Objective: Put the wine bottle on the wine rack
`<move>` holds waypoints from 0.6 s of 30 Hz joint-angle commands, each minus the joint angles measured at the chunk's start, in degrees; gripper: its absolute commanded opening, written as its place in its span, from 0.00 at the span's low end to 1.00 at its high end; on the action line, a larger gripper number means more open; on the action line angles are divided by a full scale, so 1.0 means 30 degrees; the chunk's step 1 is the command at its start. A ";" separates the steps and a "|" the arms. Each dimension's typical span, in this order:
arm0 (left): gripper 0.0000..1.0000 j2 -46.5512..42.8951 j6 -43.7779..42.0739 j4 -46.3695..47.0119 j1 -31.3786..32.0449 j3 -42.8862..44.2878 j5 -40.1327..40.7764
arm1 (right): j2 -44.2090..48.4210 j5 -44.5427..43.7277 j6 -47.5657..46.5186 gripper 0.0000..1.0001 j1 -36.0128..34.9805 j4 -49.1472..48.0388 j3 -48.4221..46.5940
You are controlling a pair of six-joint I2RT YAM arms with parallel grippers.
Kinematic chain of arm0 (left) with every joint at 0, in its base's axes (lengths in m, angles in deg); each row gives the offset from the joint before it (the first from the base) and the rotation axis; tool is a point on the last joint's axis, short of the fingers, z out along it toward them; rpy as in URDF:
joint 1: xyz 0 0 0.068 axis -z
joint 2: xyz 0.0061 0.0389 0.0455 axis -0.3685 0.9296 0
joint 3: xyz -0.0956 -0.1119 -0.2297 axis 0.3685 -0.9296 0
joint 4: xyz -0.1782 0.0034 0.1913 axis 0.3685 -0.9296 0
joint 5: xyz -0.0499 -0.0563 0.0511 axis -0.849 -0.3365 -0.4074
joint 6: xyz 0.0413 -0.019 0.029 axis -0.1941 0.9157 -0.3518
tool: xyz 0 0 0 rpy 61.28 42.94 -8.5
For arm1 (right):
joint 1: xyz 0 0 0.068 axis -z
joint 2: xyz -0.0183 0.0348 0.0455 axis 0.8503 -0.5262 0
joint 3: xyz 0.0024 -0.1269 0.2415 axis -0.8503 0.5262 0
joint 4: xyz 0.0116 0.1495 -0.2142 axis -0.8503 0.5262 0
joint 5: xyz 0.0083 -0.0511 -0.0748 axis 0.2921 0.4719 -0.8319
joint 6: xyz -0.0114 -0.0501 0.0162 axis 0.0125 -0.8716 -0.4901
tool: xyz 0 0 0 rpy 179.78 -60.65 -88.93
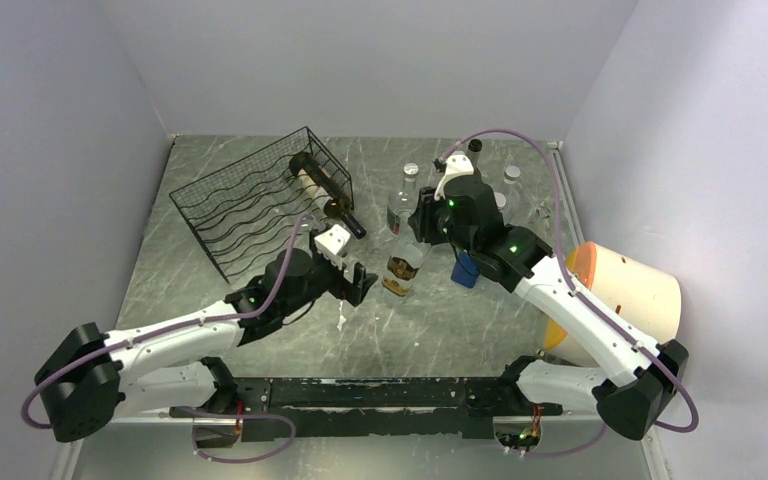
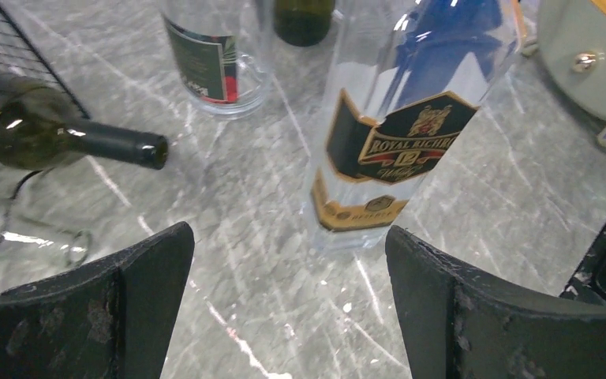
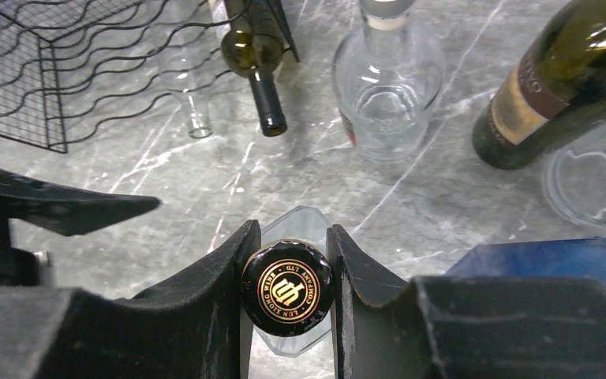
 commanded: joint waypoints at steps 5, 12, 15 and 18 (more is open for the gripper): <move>0.95 0.2222 -0.0386 0.8966 0.0045 -0.1861 -0.1954 | 0.0751 0.1923 0.4140 0.00 0.0027 -0.3731 -0.0767; 0.95 0.3370 -0.1899 1.2266 0.0084 -0.3201 -0.2888 | 0.1041 0.0951 0.6811 0.00 0.0028 -0.4583 -0.0605; 0.95 0.3648 -0.2090 1.2457 0.0097 -0.3310 -0.2642 | 0.1078 0.0830 0.7956 0.00 0.0040 -0.4933 -0.0515; 0.95 0.3902 -0.2631 1.2634 0.0098 -0.3336 -0.2482 | 0.1109 0.0950 0.8526 0.00 0.0023 -0.5216 -0.0400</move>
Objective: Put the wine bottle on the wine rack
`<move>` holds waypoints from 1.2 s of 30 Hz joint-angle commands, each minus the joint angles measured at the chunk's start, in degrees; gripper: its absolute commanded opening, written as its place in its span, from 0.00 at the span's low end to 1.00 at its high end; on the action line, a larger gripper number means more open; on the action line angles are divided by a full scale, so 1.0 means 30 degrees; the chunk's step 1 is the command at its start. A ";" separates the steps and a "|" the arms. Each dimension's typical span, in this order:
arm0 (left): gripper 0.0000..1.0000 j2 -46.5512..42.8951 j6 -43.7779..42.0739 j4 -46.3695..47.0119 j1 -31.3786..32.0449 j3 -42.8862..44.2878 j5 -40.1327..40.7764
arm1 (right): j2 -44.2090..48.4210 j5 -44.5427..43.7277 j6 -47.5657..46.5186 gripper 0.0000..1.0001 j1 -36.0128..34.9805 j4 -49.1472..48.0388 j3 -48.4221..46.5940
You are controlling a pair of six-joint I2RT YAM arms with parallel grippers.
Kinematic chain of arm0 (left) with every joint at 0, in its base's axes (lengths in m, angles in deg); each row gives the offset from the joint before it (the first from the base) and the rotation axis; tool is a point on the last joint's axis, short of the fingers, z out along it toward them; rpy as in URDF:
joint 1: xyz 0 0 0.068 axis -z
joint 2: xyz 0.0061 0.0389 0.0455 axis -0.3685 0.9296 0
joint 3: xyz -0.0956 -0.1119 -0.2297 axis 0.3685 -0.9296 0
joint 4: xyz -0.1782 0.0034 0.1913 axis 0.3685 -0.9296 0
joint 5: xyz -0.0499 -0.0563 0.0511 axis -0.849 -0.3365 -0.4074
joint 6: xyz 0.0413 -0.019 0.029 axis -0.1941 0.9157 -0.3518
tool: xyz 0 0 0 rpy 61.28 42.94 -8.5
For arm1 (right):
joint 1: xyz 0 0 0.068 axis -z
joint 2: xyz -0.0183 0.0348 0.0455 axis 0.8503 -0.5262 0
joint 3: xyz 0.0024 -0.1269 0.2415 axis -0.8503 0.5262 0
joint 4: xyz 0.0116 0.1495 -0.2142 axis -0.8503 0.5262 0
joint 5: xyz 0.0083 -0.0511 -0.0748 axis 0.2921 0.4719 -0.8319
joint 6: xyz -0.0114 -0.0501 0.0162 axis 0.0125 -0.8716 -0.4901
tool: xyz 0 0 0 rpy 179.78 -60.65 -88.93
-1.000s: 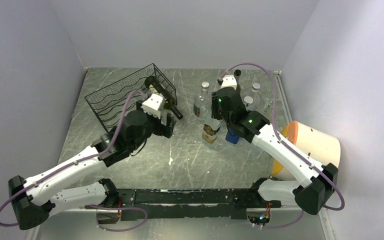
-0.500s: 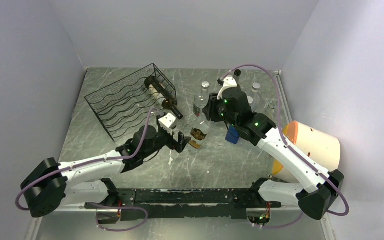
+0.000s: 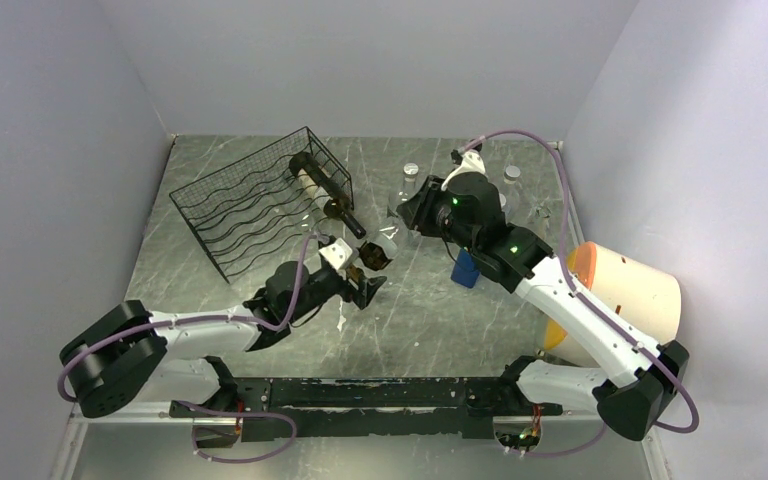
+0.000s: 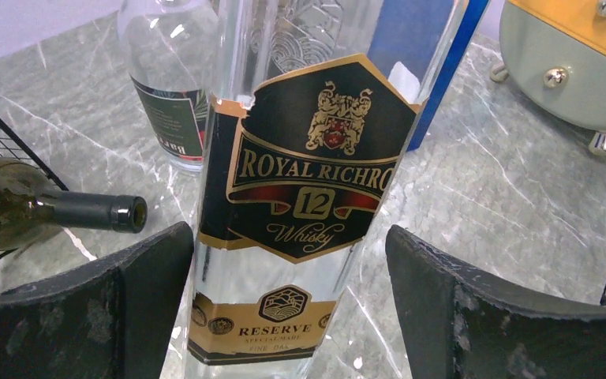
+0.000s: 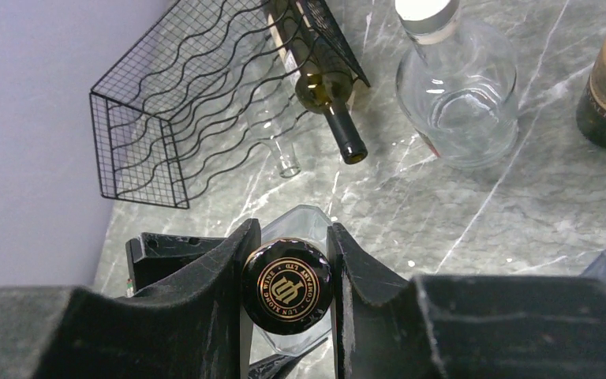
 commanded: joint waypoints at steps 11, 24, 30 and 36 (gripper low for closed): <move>0.84 0.1017 -0.4354 0.1696 0.0091 0.0357 0.0826 | 0.1439 0.0244 0.2888 0.00 0.0026 -0.2482 -0.0524; 0.81 0.1465 -0.7848 0.2550 0.0092 0.0983 0.0916 | 0.1919 0.1146 0.2829 0.06 0.0034 -0.1253 -0.0256; 0.78 0.1560 -0.8995 0.2698 0.0102 0.1134 0.0024 | 0.2213 0.0895 0.2830 0.06 0.0042 -0.1021 -0.0248; 0.11 0.0978 -0.9866 0.2689 0.0090 0.1112 0.0543 | 0.2158 0.1032 0.2011 0.28 0.0029 -0.0522 -0.0462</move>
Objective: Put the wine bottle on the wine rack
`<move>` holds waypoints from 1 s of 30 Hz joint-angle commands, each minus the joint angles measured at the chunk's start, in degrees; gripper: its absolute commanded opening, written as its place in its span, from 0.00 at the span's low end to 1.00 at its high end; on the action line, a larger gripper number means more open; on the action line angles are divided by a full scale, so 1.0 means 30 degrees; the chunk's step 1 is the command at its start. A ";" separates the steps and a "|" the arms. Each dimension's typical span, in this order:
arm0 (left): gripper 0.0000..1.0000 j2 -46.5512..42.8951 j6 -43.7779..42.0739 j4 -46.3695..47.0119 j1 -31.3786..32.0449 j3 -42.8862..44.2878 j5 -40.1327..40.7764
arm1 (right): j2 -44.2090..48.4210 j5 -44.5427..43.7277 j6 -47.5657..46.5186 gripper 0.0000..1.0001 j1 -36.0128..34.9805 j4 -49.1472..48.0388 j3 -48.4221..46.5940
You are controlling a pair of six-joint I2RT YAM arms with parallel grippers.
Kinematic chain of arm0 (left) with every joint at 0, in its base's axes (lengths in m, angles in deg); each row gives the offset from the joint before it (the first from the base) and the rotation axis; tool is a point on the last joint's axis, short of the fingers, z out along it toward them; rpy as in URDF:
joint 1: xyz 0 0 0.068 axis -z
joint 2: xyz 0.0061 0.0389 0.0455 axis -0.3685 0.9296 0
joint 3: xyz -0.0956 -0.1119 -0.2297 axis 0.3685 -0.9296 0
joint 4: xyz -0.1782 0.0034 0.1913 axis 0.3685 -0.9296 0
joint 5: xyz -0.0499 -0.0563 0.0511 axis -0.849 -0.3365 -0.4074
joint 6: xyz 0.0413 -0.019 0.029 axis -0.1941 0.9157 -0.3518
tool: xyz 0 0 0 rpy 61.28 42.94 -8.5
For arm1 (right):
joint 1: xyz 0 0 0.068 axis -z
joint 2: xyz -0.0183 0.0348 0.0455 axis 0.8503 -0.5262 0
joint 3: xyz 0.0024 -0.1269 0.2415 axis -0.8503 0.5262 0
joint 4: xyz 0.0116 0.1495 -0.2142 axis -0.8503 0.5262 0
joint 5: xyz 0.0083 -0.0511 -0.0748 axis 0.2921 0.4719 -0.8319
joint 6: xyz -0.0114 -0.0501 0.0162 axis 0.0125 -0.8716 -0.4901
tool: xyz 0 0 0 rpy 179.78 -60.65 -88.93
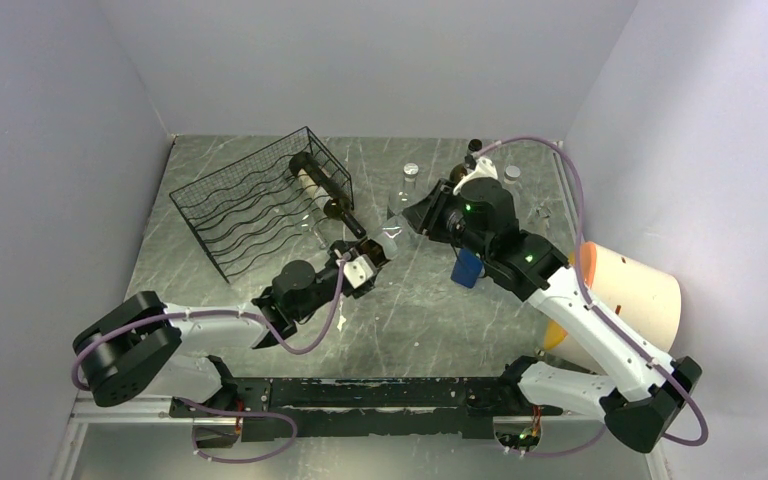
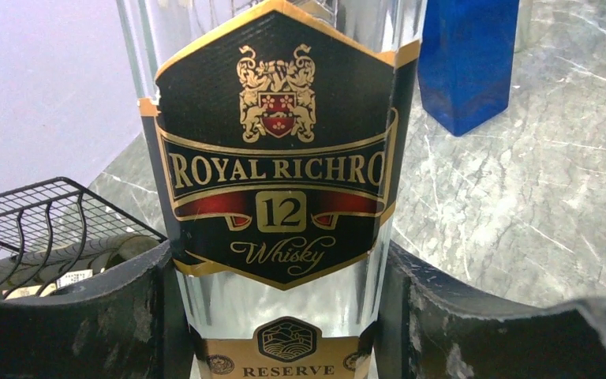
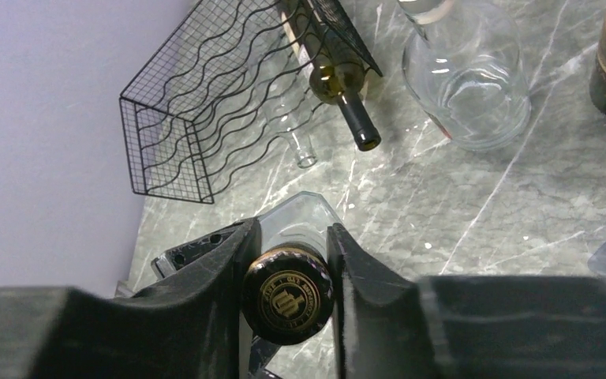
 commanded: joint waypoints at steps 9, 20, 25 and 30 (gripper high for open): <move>0.07 -0.1861 -0.6341 0.1208 -0.0012 0.1154 -0.0858 | 0.0965 0.1069 -0.6413 0.74 0.0004 0.2468 -0.2449; 0.07 -0.1198 -1.4579 -0.1273 0.0660 0.4593 -0.2640 | 0.0883 0.4159 -1.2343 0.91 -0.0011 0.6177 -0.3939; 0.07 -0.1016 -1.5851 -0.2048 0.1557 0.5455 -0.2461 | 0.0370 0.5668 -1.2524 0.91 0.0012 0.6774 -0.3272; 0.07 -0.1057 -1.6593 -0.1727 0.1706 0.5197 -0.2334 | 0.0302 0.6275 -1.2748 0.91 0.0005 0.7110 -0.2900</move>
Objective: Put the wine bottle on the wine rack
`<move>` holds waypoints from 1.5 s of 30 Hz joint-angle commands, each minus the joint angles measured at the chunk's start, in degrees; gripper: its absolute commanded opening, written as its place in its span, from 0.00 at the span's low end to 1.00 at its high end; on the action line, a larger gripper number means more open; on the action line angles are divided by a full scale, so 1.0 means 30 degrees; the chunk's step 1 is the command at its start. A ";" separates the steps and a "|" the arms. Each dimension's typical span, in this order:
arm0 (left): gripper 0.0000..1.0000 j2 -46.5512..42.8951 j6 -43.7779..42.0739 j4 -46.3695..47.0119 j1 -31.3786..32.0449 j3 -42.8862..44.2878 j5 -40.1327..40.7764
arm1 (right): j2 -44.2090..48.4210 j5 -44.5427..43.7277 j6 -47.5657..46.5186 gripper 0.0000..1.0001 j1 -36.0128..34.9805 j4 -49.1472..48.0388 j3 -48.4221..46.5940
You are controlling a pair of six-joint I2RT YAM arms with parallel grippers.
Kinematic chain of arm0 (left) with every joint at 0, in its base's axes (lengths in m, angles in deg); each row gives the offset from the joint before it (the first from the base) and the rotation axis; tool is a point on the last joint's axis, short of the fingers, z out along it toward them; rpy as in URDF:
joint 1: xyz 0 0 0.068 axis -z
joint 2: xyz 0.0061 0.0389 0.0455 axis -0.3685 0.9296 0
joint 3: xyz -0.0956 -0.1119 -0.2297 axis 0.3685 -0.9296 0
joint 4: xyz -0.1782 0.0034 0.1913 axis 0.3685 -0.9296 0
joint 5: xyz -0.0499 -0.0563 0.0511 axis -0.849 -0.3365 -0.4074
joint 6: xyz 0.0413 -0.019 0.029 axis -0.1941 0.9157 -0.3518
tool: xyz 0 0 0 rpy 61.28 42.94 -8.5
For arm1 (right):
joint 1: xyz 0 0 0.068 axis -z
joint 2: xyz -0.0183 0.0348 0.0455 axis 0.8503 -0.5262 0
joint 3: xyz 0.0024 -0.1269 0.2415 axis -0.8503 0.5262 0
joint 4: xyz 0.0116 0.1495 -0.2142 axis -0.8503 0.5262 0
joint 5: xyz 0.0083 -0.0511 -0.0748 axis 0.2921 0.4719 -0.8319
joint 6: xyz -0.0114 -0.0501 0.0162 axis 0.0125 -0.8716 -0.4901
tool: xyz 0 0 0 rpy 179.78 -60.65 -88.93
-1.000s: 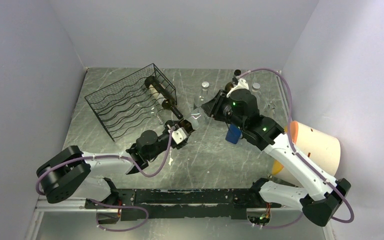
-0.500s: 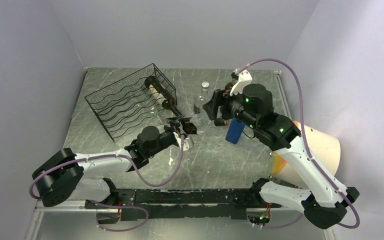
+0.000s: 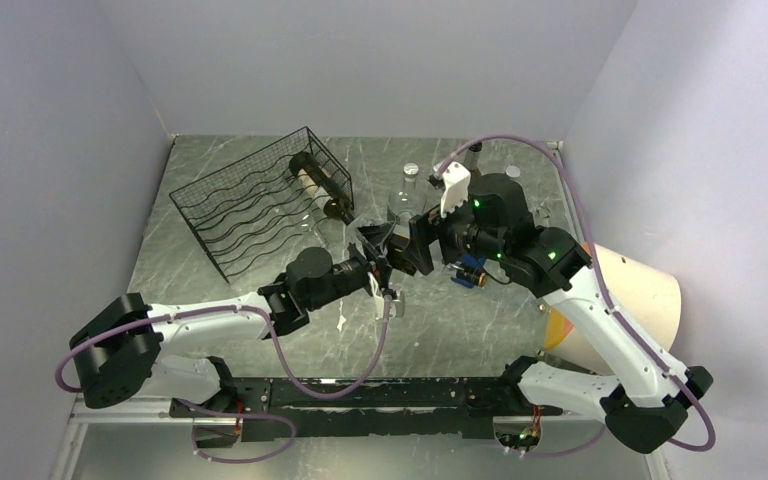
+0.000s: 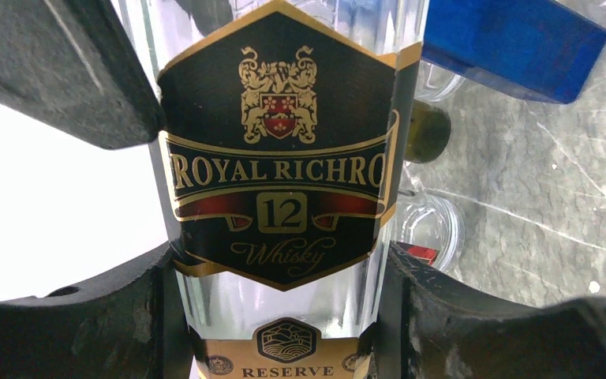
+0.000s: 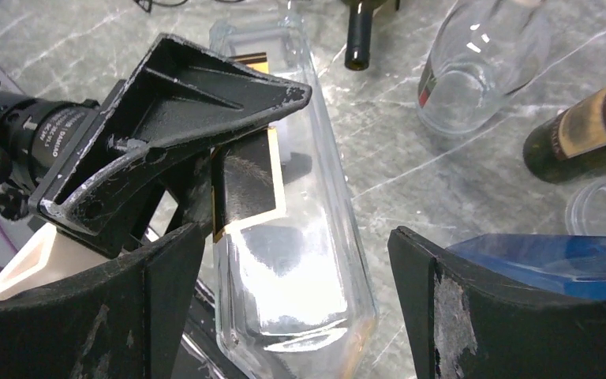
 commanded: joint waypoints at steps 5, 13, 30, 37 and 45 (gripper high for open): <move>0.07 -0.0723 -0.1360 0.2363 0.0117 0.0921 -0.0463 | -0.0065 0.2343 -0.1005 0.91 -0.0002 0.1217 0.0997; 0.07 -0.1040 -0.1232 0.2463 0.0102 0.0789 -0.0500 | 0.0152 0.2291 -0.0322 0.90 -0.0007 0.1226 0.1896; 0.86 -0.1601 0.3527 0.1577 0.0088 0.0412 0.1245 | -0.0141 0.0226 0.0965 0.00 0.0004 -0.0502 0.1554; 0.92 -0.3737 0.8914 0.1153 0.0084 -0.1373 0.1527 | -0.0528 -0.0837 0.2207 0.00 -0.0012 -0.2724 0.2252; 0.90 -0.7110 1.4301 -0.0920 0.0084 -0.2080 0.4031 | -0.1250 -0.0301 0.2449 0.00 -0.0025 -0.4841 0.3068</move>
